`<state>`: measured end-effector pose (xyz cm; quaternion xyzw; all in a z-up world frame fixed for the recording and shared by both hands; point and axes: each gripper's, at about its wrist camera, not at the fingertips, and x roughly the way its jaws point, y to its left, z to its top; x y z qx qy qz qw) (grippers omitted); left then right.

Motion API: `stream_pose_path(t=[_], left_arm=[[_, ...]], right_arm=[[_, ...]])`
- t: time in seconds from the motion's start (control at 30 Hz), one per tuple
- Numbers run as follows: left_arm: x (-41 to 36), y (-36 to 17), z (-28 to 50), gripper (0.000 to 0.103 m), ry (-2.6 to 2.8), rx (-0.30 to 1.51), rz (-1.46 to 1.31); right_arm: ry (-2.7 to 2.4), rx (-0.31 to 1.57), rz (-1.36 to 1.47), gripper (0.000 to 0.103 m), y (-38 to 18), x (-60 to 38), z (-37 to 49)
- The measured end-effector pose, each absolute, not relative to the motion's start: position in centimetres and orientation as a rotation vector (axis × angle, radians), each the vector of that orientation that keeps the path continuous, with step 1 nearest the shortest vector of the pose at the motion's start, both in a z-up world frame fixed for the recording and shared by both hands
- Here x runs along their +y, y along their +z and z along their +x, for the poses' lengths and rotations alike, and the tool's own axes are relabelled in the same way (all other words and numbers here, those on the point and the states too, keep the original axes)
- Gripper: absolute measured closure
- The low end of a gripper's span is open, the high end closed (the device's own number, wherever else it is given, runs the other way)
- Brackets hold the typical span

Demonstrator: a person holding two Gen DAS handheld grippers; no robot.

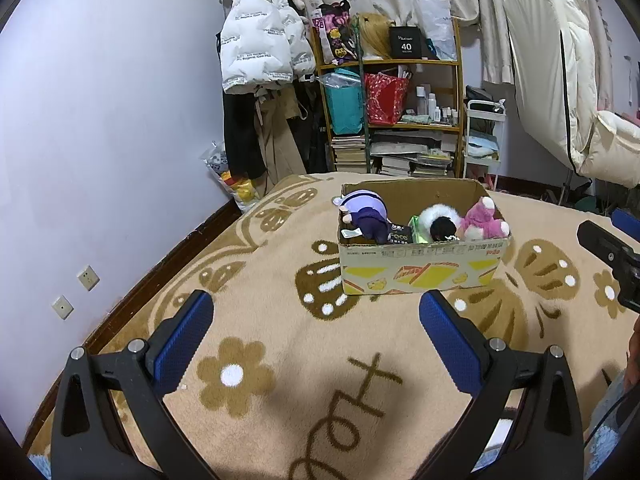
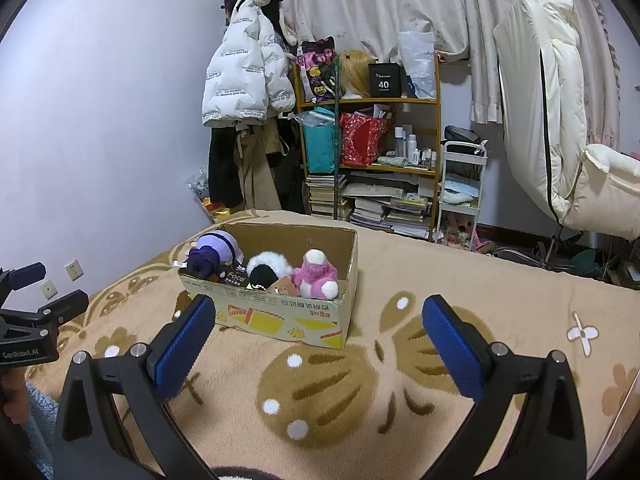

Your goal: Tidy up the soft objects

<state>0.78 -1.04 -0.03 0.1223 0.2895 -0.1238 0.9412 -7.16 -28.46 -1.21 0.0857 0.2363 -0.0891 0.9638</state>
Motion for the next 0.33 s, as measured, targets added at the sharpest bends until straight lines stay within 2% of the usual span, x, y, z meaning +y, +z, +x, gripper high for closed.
stream_pose_path(t=[0.33], left_arm=[[-1.25,0.04,0.67,0.001,-0.251,0.588,0.253]], right_arm=[[-0.170,0.486,0.172,0.000,-1.55,-28.98,-7.25]])
